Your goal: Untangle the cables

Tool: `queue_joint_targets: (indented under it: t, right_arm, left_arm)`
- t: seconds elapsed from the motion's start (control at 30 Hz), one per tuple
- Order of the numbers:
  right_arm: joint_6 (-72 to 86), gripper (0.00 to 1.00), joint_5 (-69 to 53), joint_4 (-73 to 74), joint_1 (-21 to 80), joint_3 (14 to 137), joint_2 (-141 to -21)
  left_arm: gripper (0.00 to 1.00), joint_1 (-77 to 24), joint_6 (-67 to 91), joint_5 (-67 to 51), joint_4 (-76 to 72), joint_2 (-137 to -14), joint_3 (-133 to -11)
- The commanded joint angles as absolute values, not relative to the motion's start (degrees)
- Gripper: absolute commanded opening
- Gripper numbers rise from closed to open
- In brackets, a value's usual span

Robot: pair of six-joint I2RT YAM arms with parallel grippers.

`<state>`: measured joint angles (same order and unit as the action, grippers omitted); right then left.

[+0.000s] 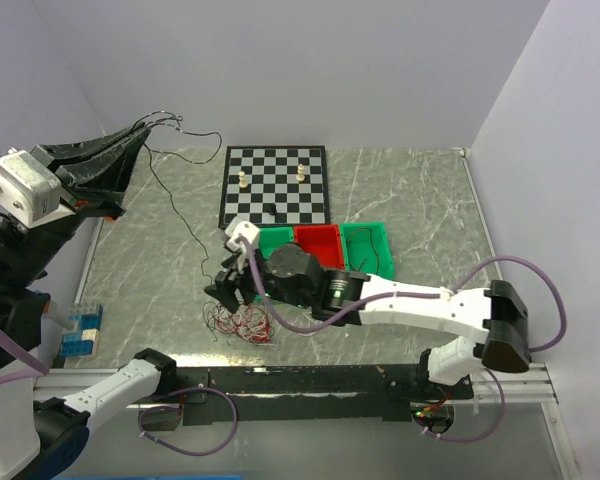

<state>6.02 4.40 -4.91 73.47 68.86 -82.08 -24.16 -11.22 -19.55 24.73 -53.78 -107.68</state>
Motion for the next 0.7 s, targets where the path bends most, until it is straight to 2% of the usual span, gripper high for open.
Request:
queue_joint_targets:
  t: [0.0,0.1,0.23,0.3,0.47,0.67]
  right_arm:
    - [5.4,0.69,2.7,-10.2,73.9,73.8,-85.9]
    - [8.3,0.62,3.0,-9.1,73.3,73.2,-88.6]
    - [12.8,0.49,1.1,-9.8,72.7,67.3,-88.9]
    - [14.9,0.46,1.2,-9.4,72.6,63.6,-88.2]
    - [19.7,0.46,1.9,-6.8,72.3,55.9,-85.3]
    - [25.7,0.52,4.3,-2.4,72.3,47.5,-81.0]
  left_arm:
    - [0.03,-24.0,-10.8,-20.0,23.6,-54.1,-107.8]
    - [0.02,-24.0,-10.5,-18.9,22.0,-53.8,-107.7]
    - [0.01,-24.0,-10.5,-16.6,18.6,-53.5,-107.9]
    - [0.01,-24.0,-10.6,-14.7,15.7,-53.4,-108.4]
    - [0.01,-23.9,-12.7,-7.7,6.5,-53.6,-109.4]
    - [0.01,-23.9,-18.8,-0.5,-2.7,-55.5,-112.8]
